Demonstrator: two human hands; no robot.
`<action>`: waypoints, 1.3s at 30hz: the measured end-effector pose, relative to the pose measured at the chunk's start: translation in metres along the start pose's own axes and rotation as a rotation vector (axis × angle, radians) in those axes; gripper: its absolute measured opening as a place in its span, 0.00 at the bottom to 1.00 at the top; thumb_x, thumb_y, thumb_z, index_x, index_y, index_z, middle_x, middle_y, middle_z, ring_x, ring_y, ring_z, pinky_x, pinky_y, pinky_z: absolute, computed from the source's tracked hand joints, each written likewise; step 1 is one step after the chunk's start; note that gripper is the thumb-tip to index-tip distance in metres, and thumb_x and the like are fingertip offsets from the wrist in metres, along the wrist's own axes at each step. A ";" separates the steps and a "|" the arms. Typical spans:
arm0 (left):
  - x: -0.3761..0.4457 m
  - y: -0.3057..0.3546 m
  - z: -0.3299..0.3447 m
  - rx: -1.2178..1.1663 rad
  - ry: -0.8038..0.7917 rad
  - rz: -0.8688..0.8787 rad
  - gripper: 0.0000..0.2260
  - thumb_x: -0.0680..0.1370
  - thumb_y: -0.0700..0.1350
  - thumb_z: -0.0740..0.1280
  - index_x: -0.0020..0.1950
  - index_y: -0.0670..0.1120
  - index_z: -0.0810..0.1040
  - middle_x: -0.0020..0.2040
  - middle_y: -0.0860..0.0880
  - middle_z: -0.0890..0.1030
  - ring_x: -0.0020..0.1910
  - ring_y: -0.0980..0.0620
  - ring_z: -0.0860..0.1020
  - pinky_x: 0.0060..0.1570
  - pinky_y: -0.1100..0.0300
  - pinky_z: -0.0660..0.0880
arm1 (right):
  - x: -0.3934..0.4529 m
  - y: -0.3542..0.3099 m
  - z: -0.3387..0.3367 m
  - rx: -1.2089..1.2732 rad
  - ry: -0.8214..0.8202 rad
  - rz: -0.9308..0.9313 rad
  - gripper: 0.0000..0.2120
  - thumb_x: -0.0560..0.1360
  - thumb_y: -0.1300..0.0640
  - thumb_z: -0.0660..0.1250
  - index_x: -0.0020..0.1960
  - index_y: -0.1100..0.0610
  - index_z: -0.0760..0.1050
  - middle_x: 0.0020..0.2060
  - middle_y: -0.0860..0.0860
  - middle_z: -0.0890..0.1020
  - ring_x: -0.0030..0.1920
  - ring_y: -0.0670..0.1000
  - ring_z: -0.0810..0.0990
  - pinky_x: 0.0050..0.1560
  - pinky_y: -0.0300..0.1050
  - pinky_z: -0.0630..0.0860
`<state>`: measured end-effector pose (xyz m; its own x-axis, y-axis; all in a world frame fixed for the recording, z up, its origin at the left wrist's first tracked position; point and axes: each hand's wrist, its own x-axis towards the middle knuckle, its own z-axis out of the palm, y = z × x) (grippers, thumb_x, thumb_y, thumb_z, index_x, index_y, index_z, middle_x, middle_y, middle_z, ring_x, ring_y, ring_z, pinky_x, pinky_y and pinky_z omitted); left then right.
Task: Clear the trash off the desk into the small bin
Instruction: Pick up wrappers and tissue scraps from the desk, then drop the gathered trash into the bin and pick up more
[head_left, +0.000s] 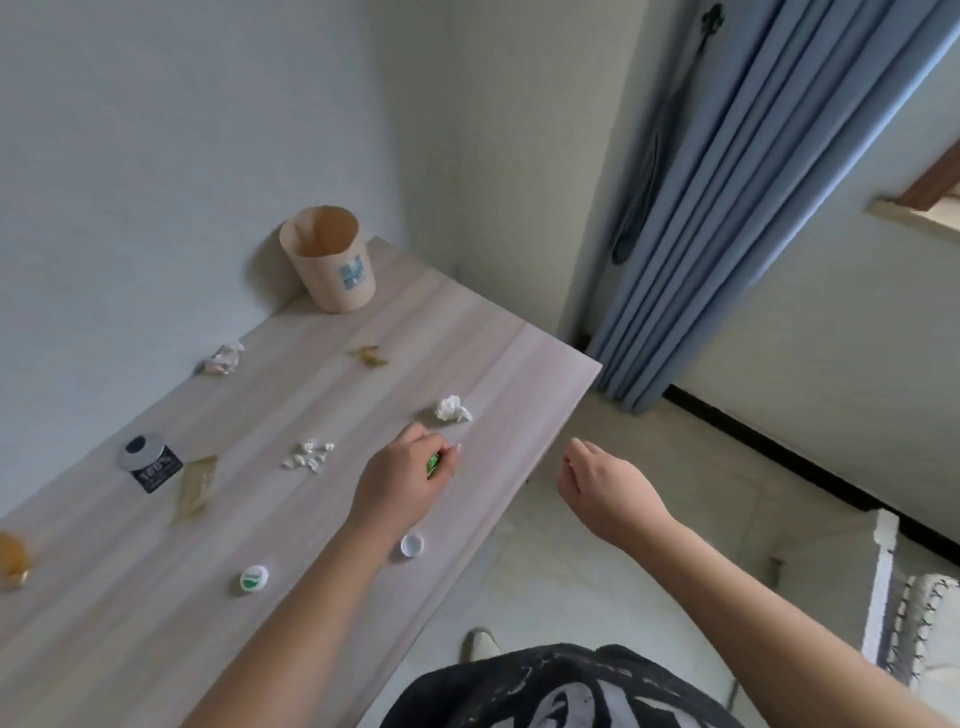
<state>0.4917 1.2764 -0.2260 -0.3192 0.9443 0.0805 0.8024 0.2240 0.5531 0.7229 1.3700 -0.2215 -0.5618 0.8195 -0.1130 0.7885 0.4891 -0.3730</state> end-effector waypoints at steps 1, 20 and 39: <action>0.006 -0.004 -0.004 0.006 0.012 -0.026 0.11 0.76 0.50 0.66 0.36 0.46 0.74 0.37 0.50 0.72 0.31 0.46 0.73 0.31 0.52 0.73 | 0.012 -0.003 -0.001 -0.005 -0.012 -0.030 0.09 0.77 0.54 0.56 0.40 0.57 0.62 0.33 0.53 0.71 0.29 0.59 0.69 0.28 0.50 0.64; 0.164 -0.042 -0.031 -0.055 0.219 -0.471 0.06 0.77 0.41 0.59 0.44 0.48 0.74 0.47 0.50 0.70 0.39 0.51 0.72 0.41 0.57 0.68 | 0.335 -0.029 -0.027 -0.019 -0.033 -0.576 0.06 0.76 0.58 0.60 0.44 0.60 0.70 0.41 0.55 0.75 0.28 0.57 0.67 0.27 0.42 0.59; 0.209 -0.069 -0.045 0.094 0.377 -0.662 0.11 0.79 0.42 0.60 0.61 0.46 0.73 0.50 0.49 0.69 0.44 0.54 0.71 0.46 0.63 0.71 | 0.547 -0.225 0.045 -0.054 -0.109 -0.976 0.16 0.74 0.48 0.65 0.56 0.59 0.73 0.51 0.58 0.75 0.50 0.59 0.74 0.47 0.51 0.71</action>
<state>0.3468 1.4478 -0.2098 -0.8850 0.4636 0.0433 0.4179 0.7500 0.5126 0.2264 1.6945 -0.2410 -0.9904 0.0174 0.1368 -0.0254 0.9520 -0.3052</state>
